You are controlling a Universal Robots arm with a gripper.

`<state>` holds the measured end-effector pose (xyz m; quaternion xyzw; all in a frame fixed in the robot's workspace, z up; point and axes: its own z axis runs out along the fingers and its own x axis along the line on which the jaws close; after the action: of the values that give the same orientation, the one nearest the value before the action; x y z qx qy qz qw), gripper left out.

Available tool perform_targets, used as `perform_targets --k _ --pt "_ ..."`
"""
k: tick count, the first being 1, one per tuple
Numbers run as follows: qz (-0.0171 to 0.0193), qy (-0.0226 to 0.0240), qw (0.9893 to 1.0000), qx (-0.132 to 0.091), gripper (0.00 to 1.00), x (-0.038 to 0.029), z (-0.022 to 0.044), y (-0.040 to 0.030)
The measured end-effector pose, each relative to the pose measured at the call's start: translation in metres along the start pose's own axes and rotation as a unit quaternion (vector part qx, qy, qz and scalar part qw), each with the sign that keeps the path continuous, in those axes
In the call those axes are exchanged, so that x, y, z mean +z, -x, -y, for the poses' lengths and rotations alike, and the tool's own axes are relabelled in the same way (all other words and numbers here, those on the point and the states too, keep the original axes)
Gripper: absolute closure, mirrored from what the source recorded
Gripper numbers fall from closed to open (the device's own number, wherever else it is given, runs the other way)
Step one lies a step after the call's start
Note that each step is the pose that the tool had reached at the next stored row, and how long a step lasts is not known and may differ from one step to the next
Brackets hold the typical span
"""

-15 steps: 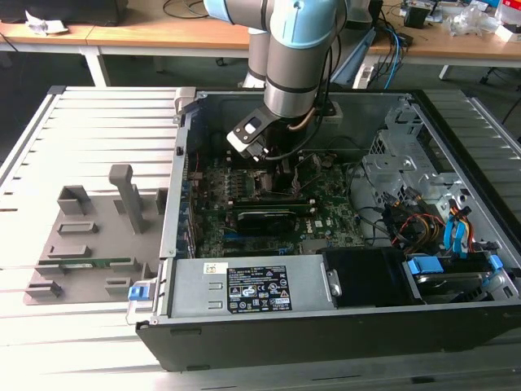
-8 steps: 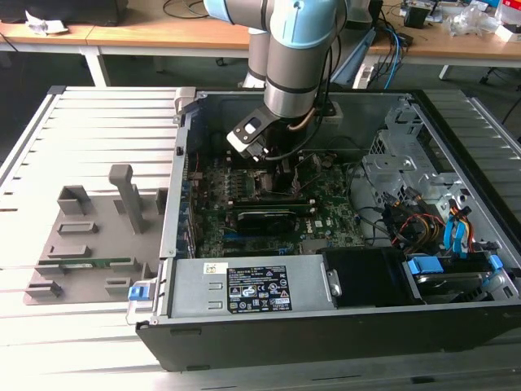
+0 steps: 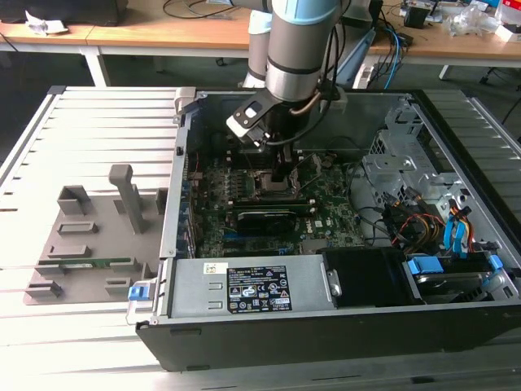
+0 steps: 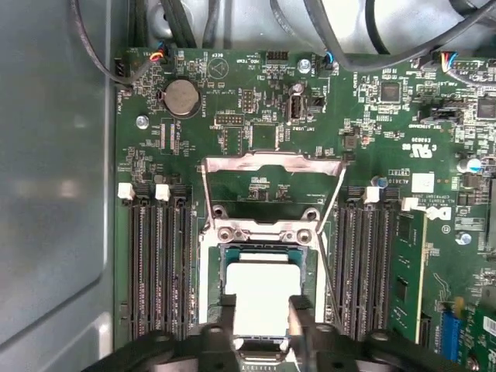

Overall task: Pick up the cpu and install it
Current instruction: 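Place the cpu into insertion slot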

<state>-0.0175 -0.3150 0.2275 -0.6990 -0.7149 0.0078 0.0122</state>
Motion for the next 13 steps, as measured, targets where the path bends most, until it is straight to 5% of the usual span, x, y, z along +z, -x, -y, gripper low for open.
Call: perform_targets --k 2,3,5,8,13 --pt "0.0001 0.0000 1.0000 0.000 0.76 -0.0054 0.0001 0.0001" --pt "0.0000 0.0000 1.0000 0.000 0.88 -0.0133 0.0004 0.0000" --pt "0.0001 0.0000 1.0000 0.000 0.89 -0.0310 0.0009 -0.0001" --pt "0.0000 0.0000 1.0000 0.000 0.89 -0.0439 0.0013 -0.0002" --pt "0.0000 0.0000 1.0000 0.000 0.89 -0.0512 0.0014 -0.0002"
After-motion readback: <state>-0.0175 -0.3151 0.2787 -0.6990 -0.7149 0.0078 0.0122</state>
